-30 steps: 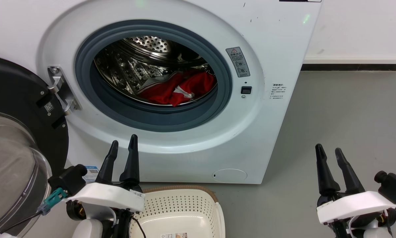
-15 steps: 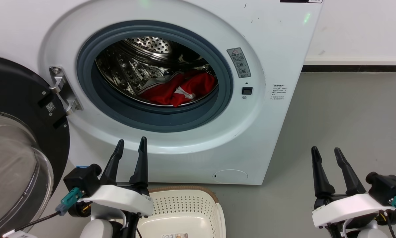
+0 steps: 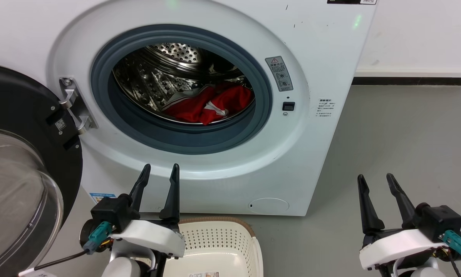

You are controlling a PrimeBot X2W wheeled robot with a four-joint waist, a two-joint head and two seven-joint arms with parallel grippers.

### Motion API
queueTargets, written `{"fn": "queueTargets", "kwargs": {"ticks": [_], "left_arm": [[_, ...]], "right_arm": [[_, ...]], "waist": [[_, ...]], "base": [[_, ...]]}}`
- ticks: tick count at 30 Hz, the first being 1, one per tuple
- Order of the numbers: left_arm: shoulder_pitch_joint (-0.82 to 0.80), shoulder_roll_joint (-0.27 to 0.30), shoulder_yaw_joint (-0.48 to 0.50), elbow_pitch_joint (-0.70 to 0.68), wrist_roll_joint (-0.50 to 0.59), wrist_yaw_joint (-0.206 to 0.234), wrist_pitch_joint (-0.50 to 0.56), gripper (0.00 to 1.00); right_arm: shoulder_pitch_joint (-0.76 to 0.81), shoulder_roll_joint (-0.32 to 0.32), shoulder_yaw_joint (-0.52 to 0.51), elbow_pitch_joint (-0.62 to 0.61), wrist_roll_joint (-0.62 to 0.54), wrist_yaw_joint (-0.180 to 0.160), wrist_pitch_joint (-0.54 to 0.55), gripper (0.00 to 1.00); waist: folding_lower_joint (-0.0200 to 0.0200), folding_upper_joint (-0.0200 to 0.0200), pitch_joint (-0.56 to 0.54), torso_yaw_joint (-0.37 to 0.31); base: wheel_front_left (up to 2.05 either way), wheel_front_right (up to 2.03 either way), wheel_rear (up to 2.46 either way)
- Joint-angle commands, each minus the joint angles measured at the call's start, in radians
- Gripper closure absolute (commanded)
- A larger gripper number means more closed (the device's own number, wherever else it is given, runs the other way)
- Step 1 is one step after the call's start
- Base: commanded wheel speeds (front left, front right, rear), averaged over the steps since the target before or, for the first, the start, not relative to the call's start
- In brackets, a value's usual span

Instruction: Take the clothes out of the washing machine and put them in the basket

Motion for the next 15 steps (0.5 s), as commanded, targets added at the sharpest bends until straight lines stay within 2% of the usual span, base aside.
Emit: {"fn": "queueTargets", "kwargs": {"ticks": [1,15], "left_arm": [[0.002,0.003,-0.004,-0.003,0.025,0.003,-0.009,0.00],[0.004,0.003,-0.016,0.013,0.129,0.024,-0.037,0.00]], "right_arm": [[-0.006,-0.004,0.001,-0.001,-0.026,0.000,-0.010,0.00],[0.003,-0.004,0.006,-0.003,-0.134,0.000,-0.038,0.00]], "waist": [[0.0000,0.0000,0.000,0.000],[0.0000,0.0000,0.000,0.004]], "base": [[0.00,0.00,0.00],[0.00,0.00,0.00]]}}
